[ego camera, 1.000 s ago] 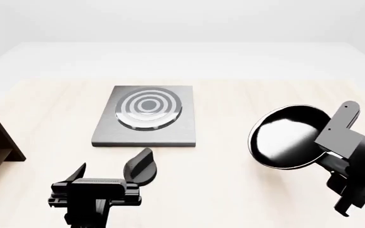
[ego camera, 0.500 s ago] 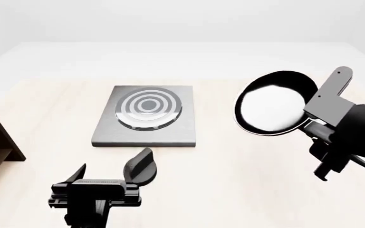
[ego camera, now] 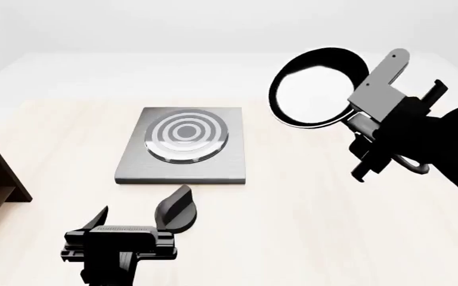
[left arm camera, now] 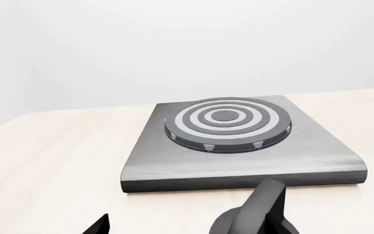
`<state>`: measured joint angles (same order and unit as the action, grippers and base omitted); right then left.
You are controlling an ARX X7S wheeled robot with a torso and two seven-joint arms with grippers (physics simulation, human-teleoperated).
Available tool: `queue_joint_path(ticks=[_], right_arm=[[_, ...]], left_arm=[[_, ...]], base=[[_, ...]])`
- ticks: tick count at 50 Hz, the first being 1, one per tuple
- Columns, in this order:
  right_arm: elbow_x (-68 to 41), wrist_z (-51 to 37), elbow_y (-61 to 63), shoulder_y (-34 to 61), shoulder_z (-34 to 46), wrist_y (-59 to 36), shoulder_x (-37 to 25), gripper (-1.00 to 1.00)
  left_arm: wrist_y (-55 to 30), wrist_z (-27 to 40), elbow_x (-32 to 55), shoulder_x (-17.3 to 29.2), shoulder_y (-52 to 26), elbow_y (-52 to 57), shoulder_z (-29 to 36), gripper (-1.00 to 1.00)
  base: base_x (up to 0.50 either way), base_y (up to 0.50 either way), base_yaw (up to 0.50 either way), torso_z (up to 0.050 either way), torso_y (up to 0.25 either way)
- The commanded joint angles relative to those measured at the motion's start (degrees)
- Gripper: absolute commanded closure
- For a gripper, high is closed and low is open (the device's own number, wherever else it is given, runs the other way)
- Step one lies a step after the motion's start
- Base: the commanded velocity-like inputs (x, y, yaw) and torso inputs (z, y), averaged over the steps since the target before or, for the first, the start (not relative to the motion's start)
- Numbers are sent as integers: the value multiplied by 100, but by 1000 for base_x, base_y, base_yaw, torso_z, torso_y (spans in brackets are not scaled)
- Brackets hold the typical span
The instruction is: Turn on the stove and put the frying pan on it.
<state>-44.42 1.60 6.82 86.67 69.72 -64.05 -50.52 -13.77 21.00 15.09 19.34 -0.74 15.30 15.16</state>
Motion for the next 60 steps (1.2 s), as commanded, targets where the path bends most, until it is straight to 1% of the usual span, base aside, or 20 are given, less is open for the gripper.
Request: queue_joint_path(ticks=[1,16,22,28,30,37,41,50,60], right_arm=[[709,-273,-456,77,-422,384,601,100],[1010,-388,-1295,50,-379,784,1333,100],[897,-364,-1832,83,-667,1068,1756,100],[883,-351,-2227,68,-783,1295,2088,100],[869,-338,-2331,23,-800,1373,2217,100],[840,-317,-2875,-78,-949,1750,2699,100],[806,-355,-3180,-113,-1068,1925,2969,100],[966,-494,-3728,-152,-1035,2173,3459,100],[989,-623,-3942,-177,-1070,2319,3859,100]], left_arm=[[88,-72,-147,-95,20,1,-109,-100],[35,-134,-3,-76,-10,5,-99,-100],[73,-137,8,-64,-4,8,-99,-100],[128,-175,23,-57,-3,-37,-75,-100],[158,-374,273,-40,21,-22,-103,-100],[286,-394,210,-21,54,-21,-55,-100],[285,-479,353,-20,60,-19,-71,-100],[516,-476,246,-5,138,-18,-42,-100],[640,-443,102,14,163,-26,23,-100]], base=[[0,0,0,0,0],[0,0,0,1,1],[0,0,0,0,2],[0,0,0,0,2],[0,0,0,0,5],[0,0,0,0,1],[0,0,0,0,3],[0,0,0,0,1],[0,0,0,0,-229]])
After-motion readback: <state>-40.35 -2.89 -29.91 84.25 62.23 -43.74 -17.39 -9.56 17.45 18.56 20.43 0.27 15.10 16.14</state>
